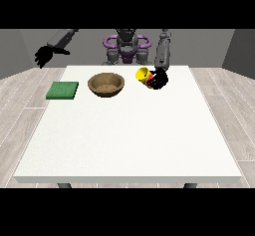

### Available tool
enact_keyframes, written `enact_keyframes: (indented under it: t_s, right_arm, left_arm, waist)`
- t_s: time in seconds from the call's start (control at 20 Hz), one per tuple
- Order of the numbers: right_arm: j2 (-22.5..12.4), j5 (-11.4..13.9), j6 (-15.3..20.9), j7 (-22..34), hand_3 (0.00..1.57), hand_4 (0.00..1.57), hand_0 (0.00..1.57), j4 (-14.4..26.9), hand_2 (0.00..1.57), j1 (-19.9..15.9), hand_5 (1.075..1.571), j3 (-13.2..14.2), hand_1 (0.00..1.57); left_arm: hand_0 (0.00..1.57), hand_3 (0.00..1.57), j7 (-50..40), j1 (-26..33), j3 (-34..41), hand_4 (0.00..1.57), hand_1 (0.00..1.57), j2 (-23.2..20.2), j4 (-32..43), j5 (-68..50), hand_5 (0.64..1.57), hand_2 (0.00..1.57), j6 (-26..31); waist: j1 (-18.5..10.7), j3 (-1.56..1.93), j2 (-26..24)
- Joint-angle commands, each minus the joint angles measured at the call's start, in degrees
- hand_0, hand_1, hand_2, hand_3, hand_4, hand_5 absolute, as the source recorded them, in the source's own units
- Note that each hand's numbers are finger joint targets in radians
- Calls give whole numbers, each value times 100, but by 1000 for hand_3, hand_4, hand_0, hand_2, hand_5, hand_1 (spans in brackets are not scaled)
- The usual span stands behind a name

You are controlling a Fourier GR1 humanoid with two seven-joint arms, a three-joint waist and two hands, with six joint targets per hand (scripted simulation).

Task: Pick the cup and pour the ball into the bowl, then pick the bowl and place it on the pad

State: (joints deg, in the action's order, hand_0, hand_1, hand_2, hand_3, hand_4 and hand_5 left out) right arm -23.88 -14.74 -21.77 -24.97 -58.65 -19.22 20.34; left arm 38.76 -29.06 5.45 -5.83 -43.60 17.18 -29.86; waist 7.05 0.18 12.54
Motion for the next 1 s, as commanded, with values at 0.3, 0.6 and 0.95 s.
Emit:
enact_keyframes:
  t_s: [0.3,0.6,0.95]
  right_arm:
    - [-280,131,80,-68,0,0,0,1359,136,379,1560,312,0]
    - [-621,105,-109,-515,0,0,0,1959,0,414,1560,561,0]
    - [-395,259,-57,-520,0,0,0,1998,0,410,1552,295,0]
  left_arm:
    - [1395,1571,-2428,-228,-1531,1113,1395,97,-371,1939,1567,1571,-224]
    - [1364,1571,-3670,-622,-2201,1068,1364,449,-546,3169,1568,1571,-314]
    - [1279,1571,-4519,-627,-2507,1000,1279,541,-786,4040,1569,1571,-21]
  waist:
    - [-875,-4,-1473]
    - [-1205,-8,-1427]
    - [-1019,-14,-1568]
